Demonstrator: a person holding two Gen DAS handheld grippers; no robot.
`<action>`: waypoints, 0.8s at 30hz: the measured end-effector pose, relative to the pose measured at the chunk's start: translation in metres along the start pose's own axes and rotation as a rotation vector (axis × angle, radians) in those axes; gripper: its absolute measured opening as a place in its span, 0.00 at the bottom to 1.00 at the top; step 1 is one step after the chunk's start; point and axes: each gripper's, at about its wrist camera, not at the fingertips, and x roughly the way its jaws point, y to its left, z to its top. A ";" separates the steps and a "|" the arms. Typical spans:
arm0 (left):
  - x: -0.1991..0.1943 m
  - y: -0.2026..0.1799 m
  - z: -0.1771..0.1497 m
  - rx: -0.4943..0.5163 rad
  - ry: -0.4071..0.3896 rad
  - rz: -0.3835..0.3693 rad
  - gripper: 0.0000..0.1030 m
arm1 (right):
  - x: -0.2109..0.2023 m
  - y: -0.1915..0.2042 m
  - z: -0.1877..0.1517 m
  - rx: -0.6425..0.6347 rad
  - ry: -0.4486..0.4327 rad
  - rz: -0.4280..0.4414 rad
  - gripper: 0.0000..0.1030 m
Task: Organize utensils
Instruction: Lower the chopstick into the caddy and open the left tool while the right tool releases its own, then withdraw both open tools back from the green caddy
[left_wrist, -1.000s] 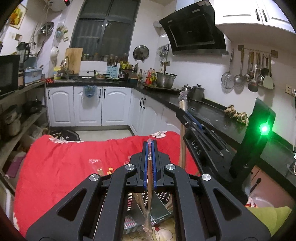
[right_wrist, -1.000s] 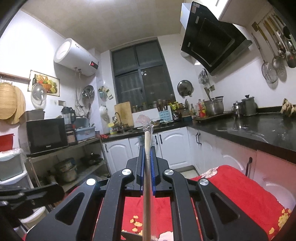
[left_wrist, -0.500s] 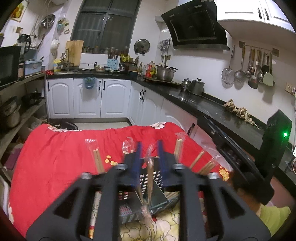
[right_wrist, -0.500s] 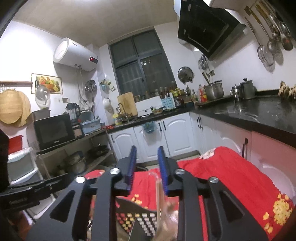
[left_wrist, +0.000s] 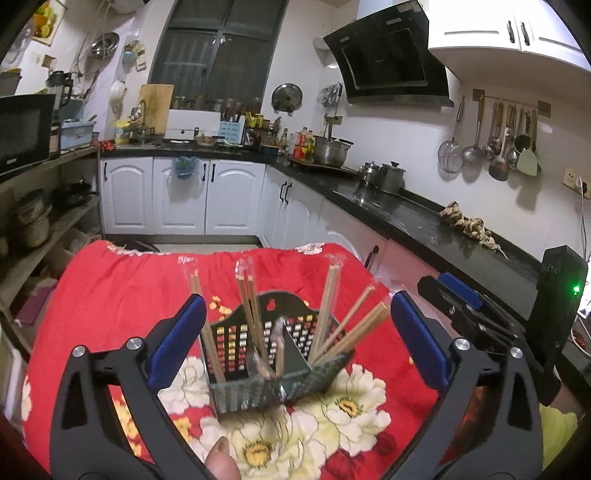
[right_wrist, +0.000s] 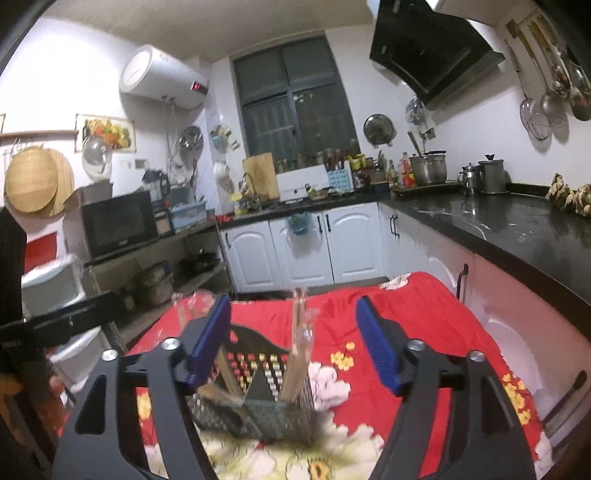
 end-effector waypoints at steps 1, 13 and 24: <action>-0.003 -0.001 -0.003 -0.005 0.002 0.007 0.90 | -0.003 0.001 -0.002 -0.007 0.010 0.000 0.76; -0.021 0.003 -0.051 -0.072 0.063 0.088 0.90 | -0.034 0.006 -0.041 -0.067 0.116 -0.028 0.92; -0.029 0.010 -0.107 -0.112 0.084 0.147 0.90 | -0.052 0.020 -0.087 -0.115 0.165 -0.037 0.94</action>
